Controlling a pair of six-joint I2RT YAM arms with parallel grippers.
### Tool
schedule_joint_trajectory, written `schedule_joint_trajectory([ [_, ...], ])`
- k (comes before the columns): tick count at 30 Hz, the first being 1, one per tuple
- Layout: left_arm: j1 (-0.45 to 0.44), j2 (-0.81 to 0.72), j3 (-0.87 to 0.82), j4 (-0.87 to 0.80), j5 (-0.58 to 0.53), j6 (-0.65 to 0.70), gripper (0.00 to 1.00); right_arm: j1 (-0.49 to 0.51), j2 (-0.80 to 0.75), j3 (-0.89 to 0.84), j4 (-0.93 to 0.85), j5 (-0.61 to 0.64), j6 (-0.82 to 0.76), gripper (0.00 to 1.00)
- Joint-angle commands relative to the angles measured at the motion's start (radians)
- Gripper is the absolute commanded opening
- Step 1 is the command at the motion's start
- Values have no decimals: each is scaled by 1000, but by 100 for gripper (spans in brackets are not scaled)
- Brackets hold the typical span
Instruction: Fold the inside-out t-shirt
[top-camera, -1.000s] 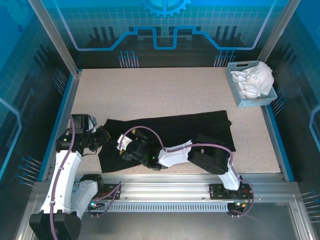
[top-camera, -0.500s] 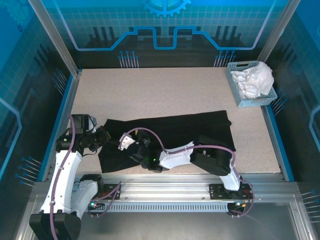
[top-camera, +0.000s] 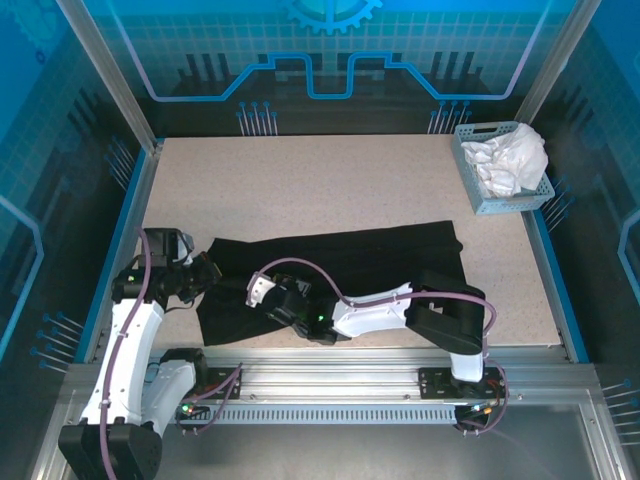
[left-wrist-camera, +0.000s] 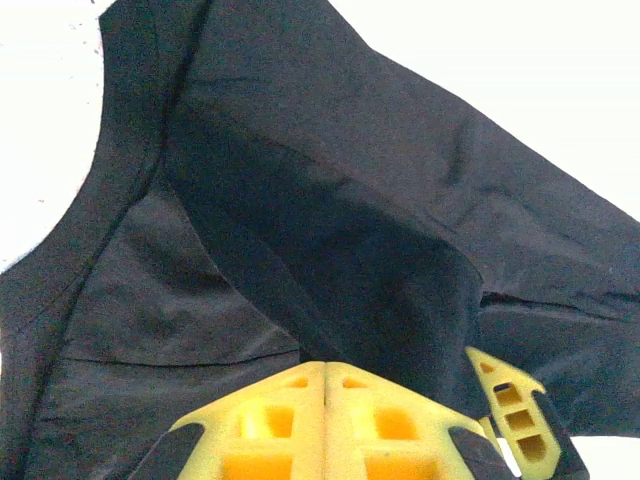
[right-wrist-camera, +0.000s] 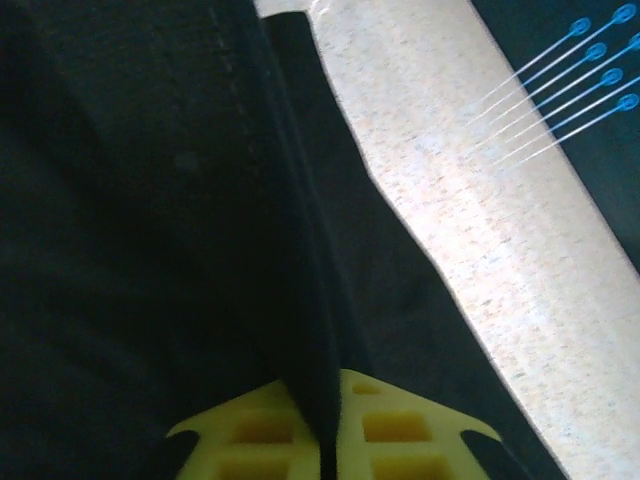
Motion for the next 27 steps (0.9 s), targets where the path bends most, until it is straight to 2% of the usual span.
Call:
schedule_joint_trajectory([
  [1,-9,7,2,-31,4,2,2,-6,-69,-27,-91,-149,17,4],
  [5,-13,5,9,-46,-11,-6,17,-25,-85,-38,-166,-292,15,4],
  [8,-13,-4,18,-50,-46,-6,25,-43,-102,-54,-225,-408,13,12],
  [10,-12,-21,24,-46,-85,-12,36,-62,-117,-58,-270,-482,13,22],
  [12,-13,-43,24,-23,-110,-29,43,-79,-138,-58,-310,-504,14,36],
  [15,-16,-57,1,52,-97,-81,49,-112,-186,-61,-351,-565,27,44],
  [19,-64,-51,-65,200,-95,-175,55,-171,-256,-51,-401,-718,59,49],
  [24,-135,23,-119,357,-199,-203,67,-283,-315,-60,-364,-984,166,54],
  [27,-135,51,-162,444,-277,-199,76,-301,-262,-41,-334,-981,236,51],
])
